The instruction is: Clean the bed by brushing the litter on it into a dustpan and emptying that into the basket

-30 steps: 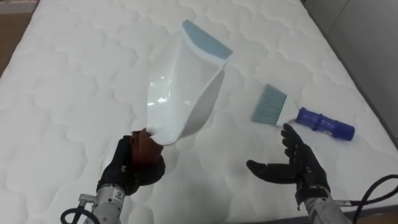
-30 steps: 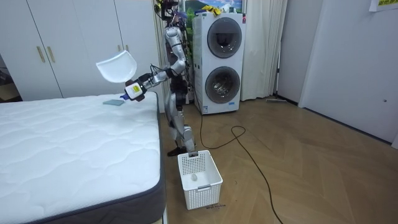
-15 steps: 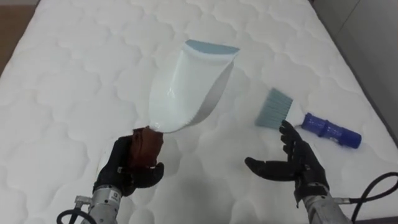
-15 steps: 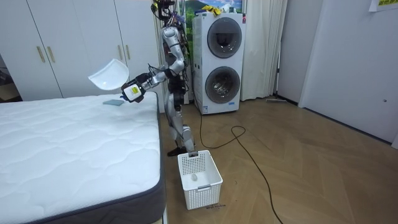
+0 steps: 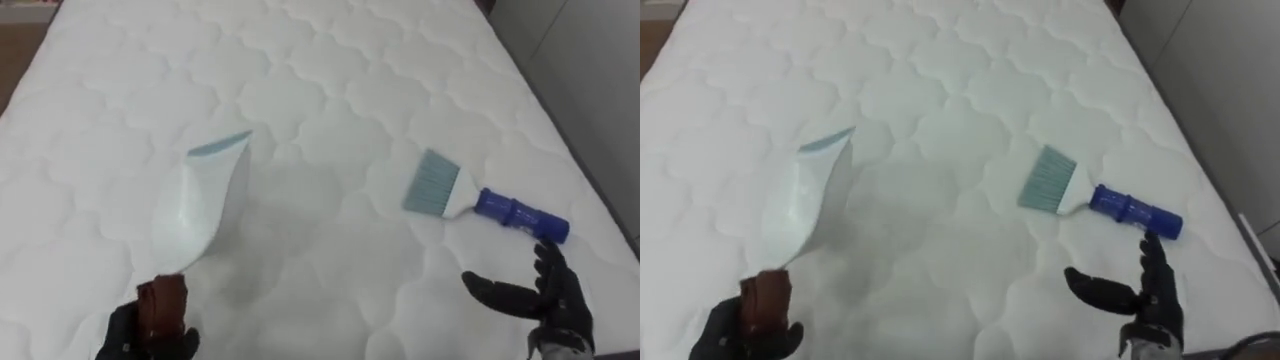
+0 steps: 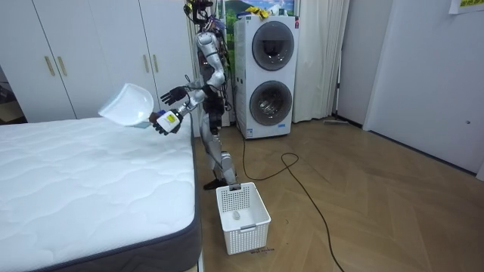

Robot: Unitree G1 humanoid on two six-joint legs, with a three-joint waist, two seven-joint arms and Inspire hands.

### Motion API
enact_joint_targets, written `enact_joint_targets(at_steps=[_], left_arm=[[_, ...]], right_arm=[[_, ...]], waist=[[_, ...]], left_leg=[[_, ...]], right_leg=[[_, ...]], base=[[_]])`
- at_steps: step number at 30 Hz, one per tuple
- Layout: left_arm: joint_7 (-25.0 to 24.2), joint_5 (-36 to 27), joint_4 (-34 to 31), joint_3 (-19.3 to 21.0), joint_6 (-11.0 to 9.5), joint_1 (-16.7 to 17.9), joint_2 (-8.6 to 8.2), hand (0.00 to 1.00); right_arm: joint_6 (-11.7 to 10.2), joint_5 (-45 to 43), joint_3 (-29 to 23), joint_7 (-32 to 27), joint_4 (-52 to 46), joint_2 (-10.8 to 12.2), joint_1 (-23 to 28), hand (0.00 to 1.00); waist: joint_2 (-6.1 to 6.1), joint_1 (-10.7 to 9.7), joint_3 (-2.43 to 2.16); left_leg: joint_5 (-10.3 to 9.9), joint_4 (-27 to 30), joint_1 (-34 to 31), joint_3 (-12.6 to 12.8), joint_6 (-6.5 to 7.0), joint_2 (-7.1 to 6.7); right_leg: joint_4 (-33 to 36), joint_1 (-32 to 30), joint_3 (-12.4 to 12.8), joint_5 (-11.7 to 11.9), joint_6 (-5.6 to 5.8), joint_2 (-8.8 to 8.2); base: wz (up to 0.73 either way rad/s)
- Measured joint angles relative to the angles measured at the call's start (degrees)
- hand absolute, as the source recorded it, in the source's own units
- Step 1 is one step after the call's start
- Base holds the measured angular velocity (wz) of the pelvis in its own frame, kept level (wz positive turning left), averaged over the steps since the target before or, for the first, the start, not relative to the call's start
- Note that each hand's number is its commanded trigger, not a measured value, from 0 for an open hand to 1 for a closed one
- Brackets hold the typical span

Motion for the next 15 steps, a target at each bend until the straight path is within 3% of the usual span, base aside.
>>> enact_joint_targets(at_steps=[4, 9, 15], left_arm=[[0.36, 0.15, 8.68, 3.28, 0.21, 0.80, -0.08, 0.00], [0.81, 0.03, 14.46, 6.12, 0.19, 3.04, -0.17, 0.00], [0.49, 0.22, 22.74, 7.31, 0.02, 2.75, -0.49, 0.00]], right_arm=[[0.17, 1.23, -2.69, -0.71, 10.34, -0.01, -0.23, 0.00], [0.78, 1.30, -4.51, -0.18, 23.54, -0.02, -0.25, 0.00], [1.95, 1.20, -3.97, 7.15, 33.53, 0.29, -0.61, 0.00]], waist=[[-0.19, -0.04, -0.08], [-0.14, -0.02, -0.09], [-0.35, 0.01, 0.10]], left_leg=[[-0.41, -0.63, -0.07, -0.03, -0.63, 0.23], [-0.75, -1.47, 0.01, -0.78, -0.80, 0.24], [-0.84, -1.47, 0.49, -0.87, -1.05, 0.21]], right_leg=[[0.17, -0.27, -1.72, 0.05, -0.09, -0.07], [0.25, 0.01, -2.55, 0.13, -0.22, -0.16], [1.07, -0.21, -2.36, -0.19, -0.70, 0.14]], base=[[0.06], [0.04], [-0.06]])
